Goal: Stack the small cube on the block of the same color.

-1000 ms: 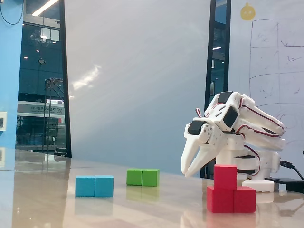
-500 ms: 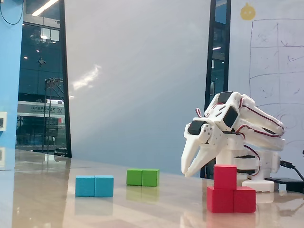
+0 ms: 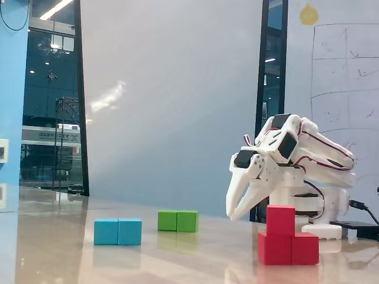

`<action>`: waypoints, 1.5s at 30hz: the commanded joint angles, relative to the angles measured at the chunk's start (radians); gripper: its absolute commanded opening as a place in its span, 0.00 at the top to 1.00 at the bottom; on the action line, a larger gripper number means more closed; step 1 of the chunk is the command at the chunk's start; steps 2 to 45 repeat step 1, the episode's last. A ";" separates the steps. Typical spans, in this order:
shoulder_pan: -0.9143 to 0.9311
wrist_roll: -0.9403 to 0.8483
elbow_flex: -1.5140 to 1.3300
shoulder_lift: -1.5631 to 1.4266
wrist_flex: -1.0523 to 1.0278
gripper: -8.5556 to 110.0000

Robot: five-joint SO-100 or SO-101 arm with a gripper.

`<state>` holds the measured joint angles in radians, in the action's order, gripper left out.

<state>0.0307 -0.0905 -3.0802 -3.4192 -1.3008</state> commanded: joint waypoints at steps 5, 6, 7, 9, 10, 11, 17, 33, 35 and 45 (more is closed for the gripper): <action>0.000 -0.003 0.034 -0.031 -0.008 0.93; 0.000 -0.003 0.034 -0.031 -0.008 0.93; 0.000 -0.003 0.034 -0.031 -0.008 0.93; 0.000 -0.003 0.034 -0.031 -0.008 0.93; 0.000 -0.003 0.034 -0.031 -0.008 0.93; 0.000 -0.003 0.034 -0.031 -0.008 0.93; 0.000 -0.003 0.034 -0.031 -0.008 0.93; 0.000 -0.003 0.034 -0.031 -0.008 0.93; 0.000 -0.003 0.034 -0.031 -0.008 0.93; 0.000 -0.003 0.034 -0.031 -0.008 0.93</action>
